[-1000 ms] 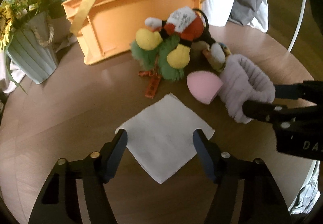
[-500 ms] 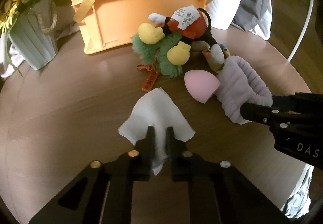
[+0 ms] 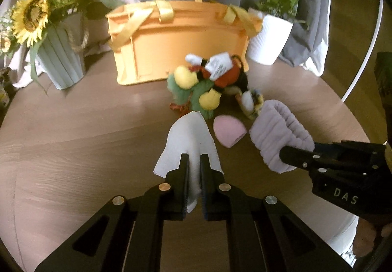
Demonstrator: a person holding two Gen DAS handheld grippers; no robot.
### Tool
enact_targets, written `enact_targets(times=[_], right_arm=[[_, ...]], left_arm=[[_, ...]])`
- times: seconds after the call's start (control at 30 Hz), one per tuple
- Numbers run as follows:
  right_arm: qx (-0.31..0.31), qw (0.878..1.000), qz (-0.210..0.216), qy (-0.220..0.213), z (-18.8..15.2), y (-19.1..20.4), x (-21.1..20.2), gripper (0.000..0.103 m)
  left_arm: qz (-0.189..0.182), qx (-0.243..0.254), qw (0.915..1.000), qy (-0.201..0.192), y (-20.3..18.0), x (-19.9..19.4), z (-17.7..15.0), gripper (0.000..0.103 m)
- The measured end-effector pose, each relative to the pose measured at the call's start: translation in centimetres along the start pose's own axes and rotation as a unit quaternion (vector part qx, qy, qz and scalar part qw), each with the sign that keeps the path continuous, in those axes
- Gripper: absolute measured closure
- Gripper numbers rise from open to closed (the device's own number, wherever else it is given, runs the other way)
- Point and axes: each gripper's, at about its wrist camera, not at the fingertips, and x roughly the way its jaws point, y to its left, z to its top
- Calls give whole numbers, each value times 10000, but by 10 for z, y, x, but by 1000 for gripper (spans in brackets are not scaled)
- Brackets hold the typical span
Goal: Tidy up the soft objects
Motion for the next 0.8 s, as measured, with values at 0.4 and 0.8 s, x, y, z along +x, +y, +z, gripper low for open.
enact_targets(times=[0.4, 0.8], right_arm=[[-50, 9988, 119, -470, 14, 0, -38, 76], [-127, 9937, 194, -1099, 38, 8, -73, 76]], left_arm=[[113, -163, 9974, -692, -6, -41, 28, 93], [139, -207, 9913, -1289, -2, -71, 51, 93]])
